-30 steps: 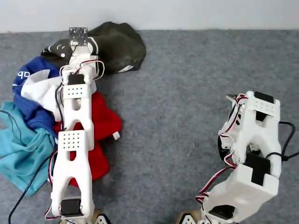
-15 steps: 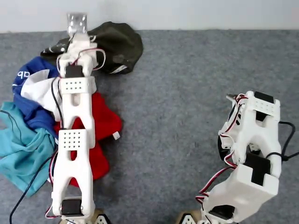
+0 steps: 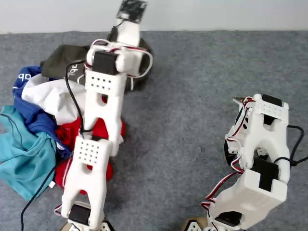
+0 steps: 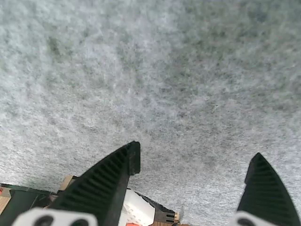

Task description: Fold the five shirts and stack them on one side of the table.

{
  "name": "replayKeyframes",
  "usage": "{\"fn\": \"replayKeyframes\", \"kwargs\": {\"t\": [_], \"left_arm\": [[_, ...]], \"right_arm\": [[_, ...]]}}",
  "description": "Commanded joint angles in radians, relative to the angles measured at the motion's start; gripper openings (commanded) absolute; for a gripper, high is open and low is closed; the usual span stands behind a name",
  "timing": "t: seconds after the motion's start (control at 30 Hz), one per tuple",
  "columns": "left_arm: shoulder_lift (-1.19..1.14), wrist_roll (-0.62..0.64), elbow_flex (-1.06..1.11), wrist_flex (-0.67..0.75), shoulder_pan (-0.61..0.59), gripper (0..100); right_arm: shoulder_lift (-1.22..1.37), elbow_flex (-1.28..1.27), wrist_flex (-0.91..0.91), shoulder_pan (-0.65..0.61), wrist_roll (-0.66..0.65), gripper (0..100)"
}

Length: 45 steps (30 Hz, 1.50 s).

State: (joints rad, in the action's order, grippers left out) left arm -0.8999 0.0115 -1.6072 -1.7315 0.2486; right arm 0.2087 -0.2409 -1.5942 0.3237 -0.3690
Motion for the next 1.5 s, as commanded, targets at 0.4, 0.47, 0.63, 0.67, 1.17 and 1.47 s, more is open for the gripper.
{"fn": "replayKeyframes", "kwargs": {"t": [0.4,0.47,0.63,0.67,1.17,1.47], "left_arm": [[0.044,0.012,0.070,-0.023,-0.084,7],[-0.029,0.012,0.137,-0.023,-0.170,13],[-0.178,-0.029,0.260,-0.023,-0.256,20],[-0.198,-0.057,0.271,-0.023,-0.261,20],[-0.379,-0.097,0.269,0.107,-0.226,13],[-0.400,-0.092,0.087,0.132,-0.141,1]], "right_arm": [[-0.005,-0.002,0.005,0.015,0.009,35.8],[-0.005,-0.002,0.007,0.015,0.009,35.8],[-0.005,-0.002,0.008,0.015,0.009,35.8],[-0.005,-0.002,0.008,0.015,0.009,35.8],[-0.005,-0.002,0.008,0.015,0.009,35.8],[-0.005,-0.002,0.008,0.015,0.009,35.8]]}}
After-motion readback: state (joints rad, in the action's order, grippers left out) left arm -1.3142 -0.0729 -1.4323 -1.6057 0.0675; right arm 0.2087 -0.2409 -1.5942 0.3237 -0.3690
